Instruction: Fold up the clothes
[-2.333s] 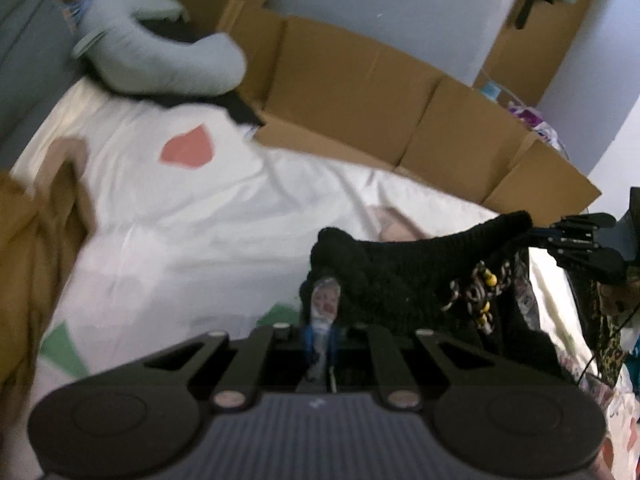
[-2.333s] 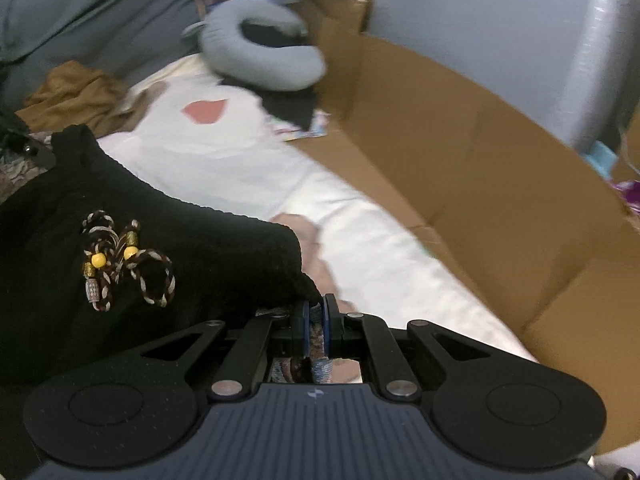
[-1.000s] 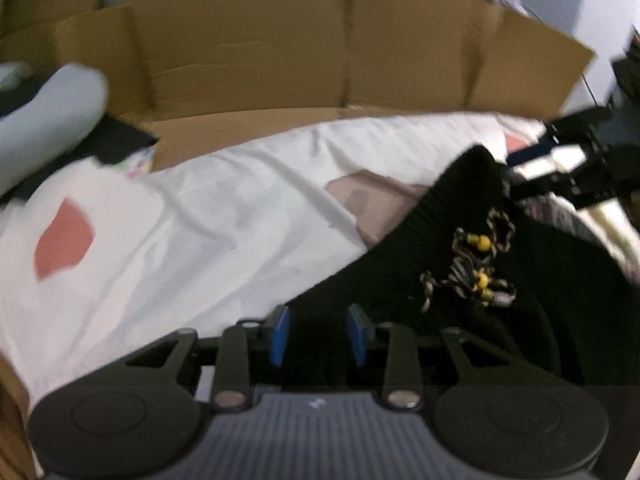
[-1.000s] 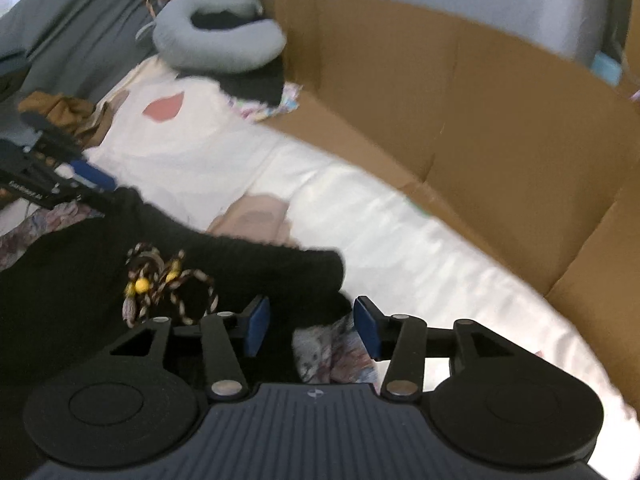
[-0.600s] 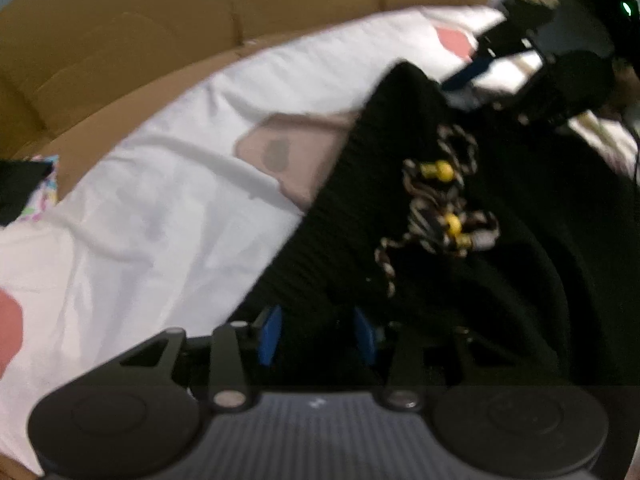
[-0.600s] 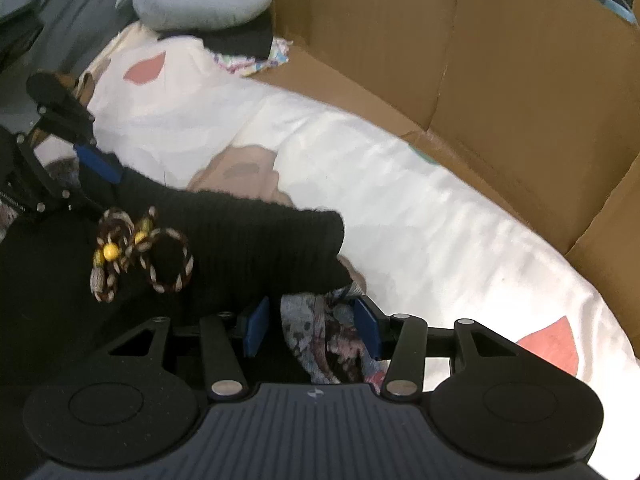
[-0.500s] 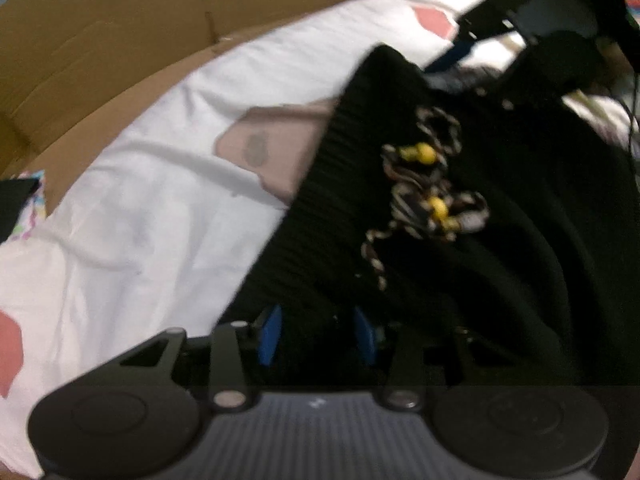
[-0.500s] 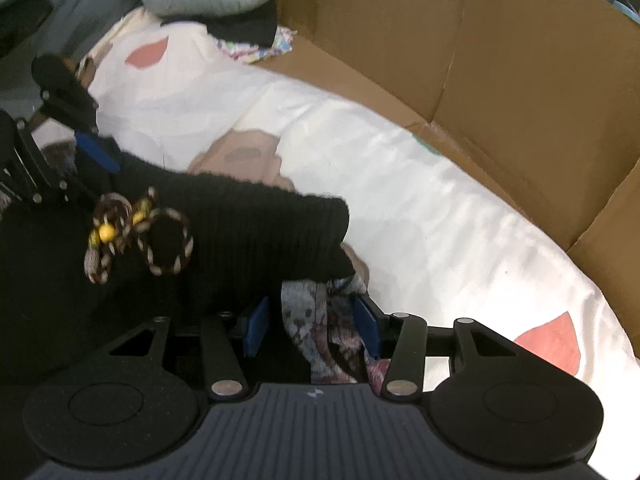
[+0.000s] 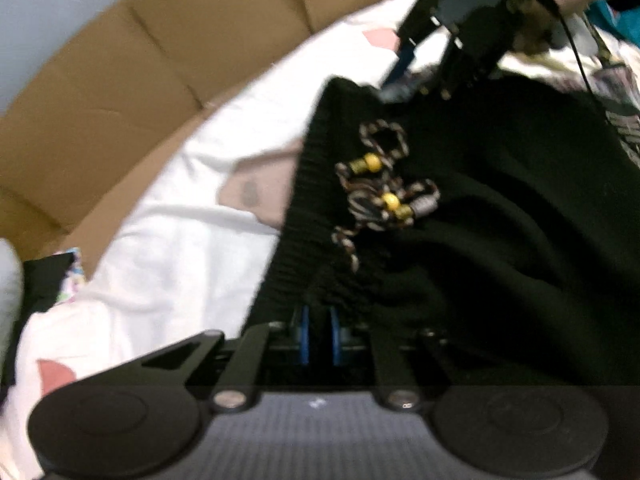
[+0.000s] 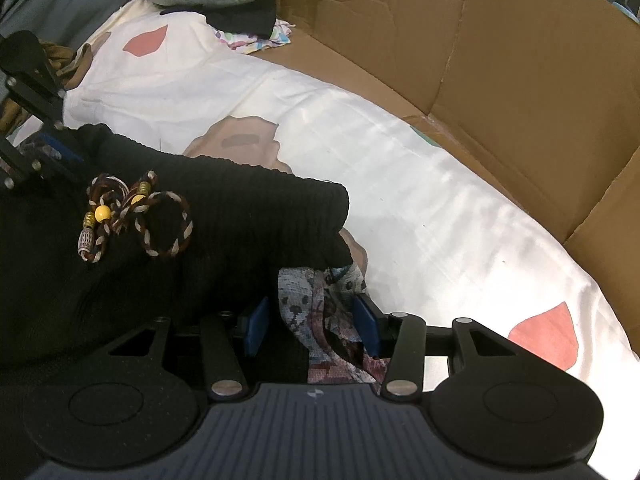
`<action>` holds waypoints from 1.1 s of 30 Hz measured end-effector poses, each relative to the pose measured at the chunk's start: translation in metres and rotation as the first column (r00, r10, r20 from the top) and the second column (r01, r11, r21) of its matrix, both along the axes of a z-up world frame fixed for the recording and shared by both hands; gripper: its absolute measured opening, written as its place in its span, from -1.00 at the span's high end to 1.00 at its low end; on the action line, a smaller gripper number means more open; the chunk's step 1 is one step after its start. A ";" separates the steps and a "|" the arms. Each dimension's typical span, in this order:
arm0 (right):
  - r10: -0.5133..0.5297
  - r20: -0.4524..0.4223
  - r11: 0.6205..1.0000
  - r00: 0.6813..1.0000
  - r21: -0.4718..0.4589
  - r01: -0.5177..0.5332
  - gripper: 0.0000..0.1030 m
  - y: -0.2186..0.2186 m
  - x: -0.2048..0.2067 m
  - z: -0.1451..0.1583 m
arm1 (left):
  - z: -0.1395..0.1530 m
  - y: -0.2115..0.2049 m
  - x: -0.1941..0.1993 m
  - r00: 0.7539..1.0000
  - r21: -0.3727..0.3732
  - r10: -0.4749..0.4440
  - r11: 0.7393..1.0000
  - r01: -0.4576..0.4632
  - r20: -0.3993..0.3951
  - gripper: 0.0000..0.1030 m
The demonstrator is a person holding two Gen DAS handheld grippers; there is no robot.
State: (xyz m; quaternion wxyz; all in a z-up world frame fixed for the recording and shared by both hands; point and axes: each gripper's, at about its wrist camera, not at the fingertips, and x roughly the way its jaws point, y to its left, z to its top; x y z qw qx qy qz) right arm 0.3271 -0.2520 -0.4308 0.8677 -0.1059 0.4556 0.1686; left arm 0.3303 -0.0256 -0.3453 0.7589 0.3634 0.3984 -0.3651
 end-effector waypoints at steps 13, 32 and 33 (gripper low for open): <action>-0.002 -0.001 1.000 1.000 -0.008 0.002 0.00 0.001 -0.002 0.002 | 0.001 0.005 0.017 0.991 -0.004 0.122 0.993 -0.122 0.055 0.77; -0.020 0.020 0.999 1.000 0.043 0.019 0.00 -0.007 -0.010 0.014 | 0.034 -0.013 0.022 0.962 -0.255 0.250 0.928 -0.270 -0.108 0.08; -0.019 0.021 0.999 1.000 0.043 0.018 0.00 -0.008 -0.011 0.015 | 0.032 -0.017 0.023 0.962 -0.265 0.250 0.925 -0.272 -0.115 0.08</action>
